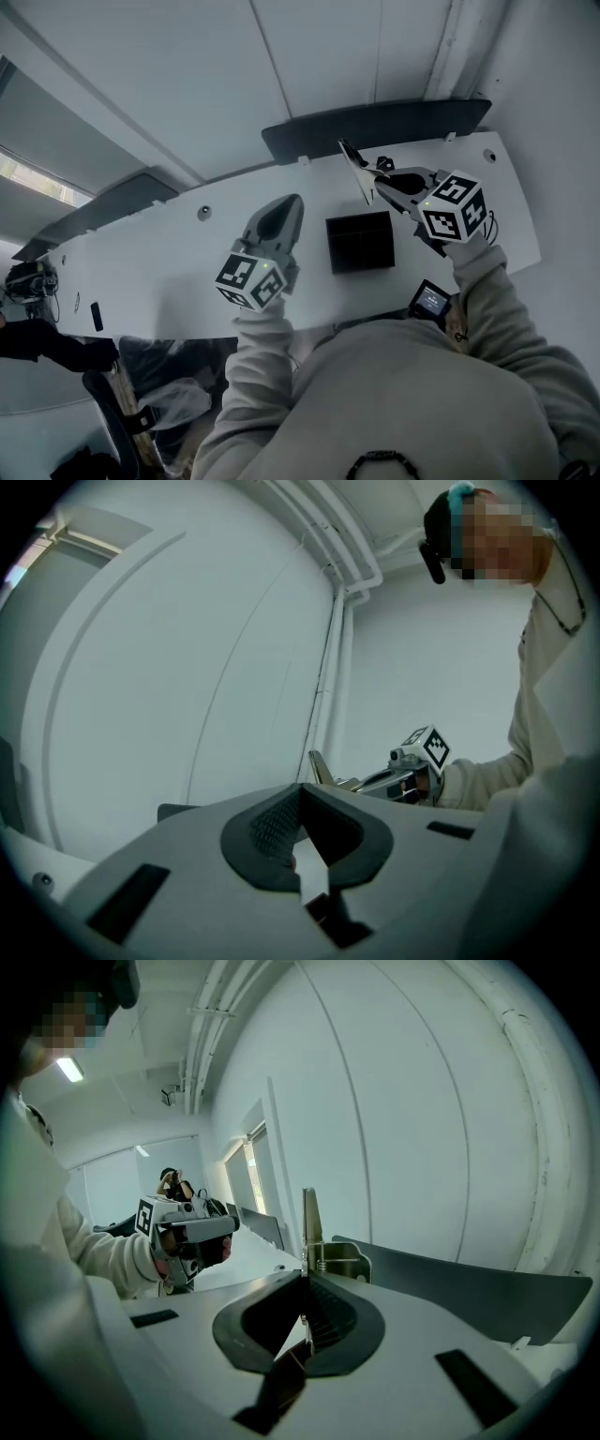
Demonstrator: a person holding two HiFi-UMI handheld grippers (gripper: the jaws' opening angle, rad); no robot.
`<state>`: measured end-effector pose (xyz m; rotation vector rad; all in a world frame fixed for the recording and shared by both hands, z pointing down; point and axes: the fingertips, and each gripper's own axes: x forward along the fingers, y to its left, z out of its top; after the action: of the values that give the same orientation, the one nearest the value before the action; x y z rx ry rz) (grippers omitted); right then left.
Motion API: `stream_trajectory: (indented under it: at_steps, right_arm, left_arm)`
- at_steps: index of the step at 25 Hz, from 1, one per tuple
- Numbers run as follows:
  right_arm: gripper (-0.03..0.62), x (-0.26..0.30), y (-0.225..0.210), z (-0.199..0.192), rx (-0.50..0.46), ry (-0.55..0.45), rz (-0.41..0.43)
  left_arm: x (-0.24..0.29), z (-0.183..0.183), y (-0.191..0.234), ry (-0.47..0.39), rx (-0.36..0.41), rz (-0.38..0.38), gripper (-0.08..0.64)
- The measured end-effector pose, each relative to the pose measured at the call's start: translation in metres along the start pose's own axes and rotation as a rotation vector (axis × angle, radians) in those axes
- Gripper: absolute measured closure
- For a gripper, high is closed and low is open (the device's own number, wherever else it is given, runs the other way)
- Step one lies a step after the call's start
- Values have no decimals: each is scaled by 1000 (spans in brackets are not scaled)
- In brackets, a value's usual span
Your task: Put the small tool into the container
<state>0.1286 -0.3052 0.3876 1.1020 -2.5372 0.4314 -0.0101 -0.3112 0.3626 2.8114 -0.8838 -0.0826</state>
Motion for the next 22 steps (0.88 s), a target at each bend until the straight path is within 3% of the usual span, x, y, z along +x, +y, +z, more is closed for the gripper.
stream_trajectory:
  at_steps: [6, 12, 22]
  right_arm:
    - [571, 0, -3, -14, 6, 20, -3]
    - [571, 5, 3, -26, 7, 45, 3]
    - [571, 14, -1, -47, -27, 122, -2]
  left_arm:
    - [-4, -8, -8, -26, -52, -34, 563]
    - [-12, -28, 2, 31, -47, 34, 563]
    - [-11, -51, -2, 70, -70, 38, 563]
